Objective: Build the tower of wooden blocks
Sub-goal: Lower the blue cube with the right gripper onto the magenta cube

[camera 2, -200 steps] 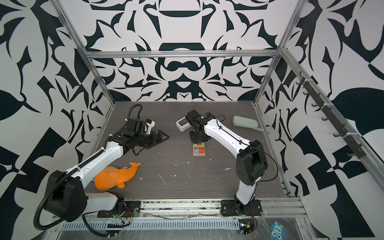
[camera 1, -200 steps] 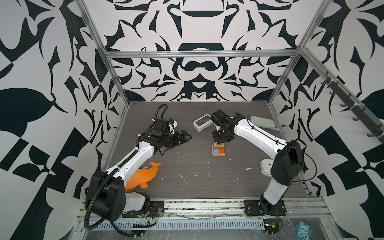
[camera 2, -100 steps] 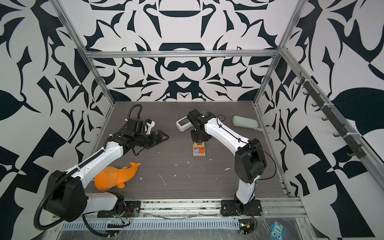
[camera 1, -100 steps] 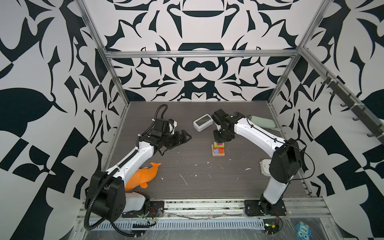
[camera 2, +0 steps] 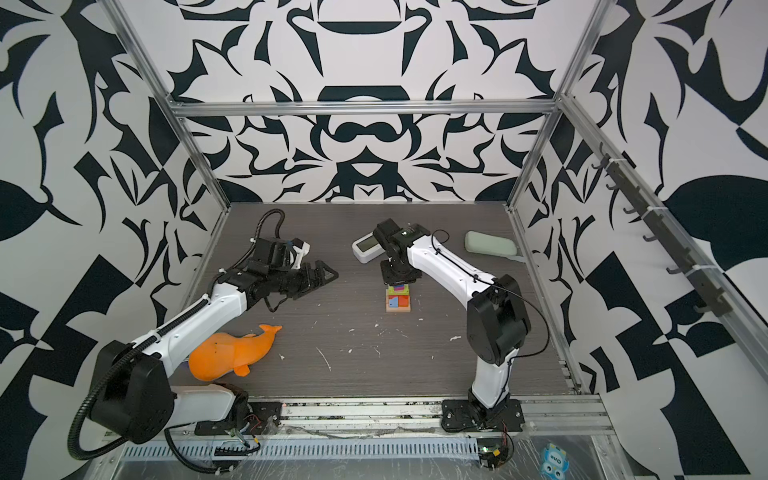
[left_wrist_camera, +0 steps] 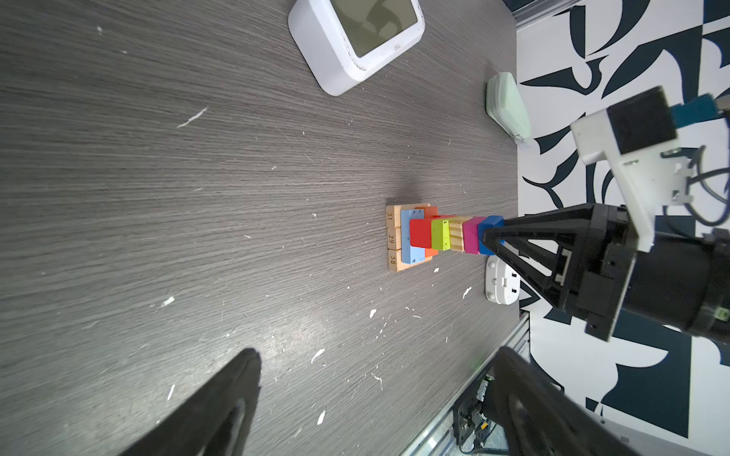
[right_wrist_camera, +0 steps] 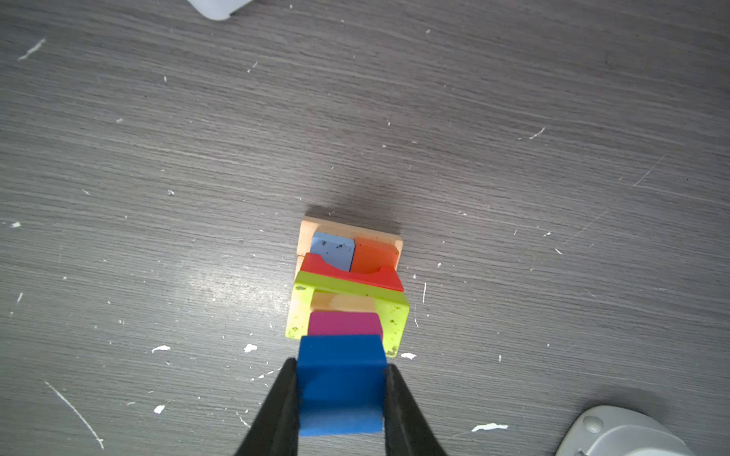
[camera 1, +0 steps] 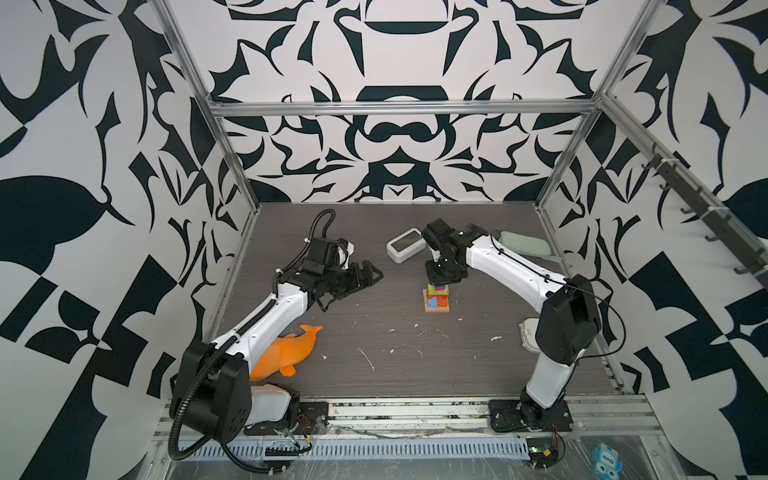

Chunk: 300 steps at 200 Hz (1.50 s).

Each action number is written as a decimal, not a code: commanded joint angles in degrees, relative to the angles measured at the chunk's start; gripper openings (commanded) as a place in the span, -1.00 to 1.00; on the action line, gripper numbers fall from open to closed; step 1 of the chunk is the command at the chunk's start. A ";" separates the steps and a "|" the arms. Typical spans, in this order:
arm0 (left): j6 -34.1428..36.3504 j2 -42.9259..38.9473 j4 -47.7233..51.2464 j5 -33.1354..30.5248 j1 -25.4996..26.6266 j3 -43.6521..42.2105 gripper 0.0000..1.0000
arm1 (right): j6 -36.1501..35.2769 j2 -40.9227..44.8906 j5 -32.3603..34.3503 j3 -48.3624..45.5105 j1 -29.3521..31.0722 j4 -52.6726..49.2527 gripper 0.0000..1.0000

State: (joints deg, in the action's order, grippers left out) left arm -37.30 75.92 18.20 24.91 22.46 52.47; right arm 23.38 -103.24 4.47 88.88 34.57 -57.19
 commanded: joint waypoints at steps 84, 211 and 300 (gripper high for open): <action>0.12 -0.44 -0.14 0.35 -0.23 -0.51 0.89 | -0.31 0.34 0.01 1.01 -0.20 -0.38 -0.30; 0.39 -0.86 0.59 0.31 -0.30 -0.17 0.89 | -0.43 0.14 -0.78 1.85 -0.18 -0.65 0.00; 0.38 -0.69 0.39 0.26 -0.25 -0.27 0.89 | 0.16 0.32 -0.54 0.94 -0.14 -0.48 0.11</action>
State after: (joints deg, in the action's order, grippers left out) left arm -37.28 75.92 18.24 24.88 22.46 52.47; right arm 22.96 -103.24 3.36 88.88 34.57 -57.19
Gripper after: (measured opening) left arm 0.944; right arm 0.553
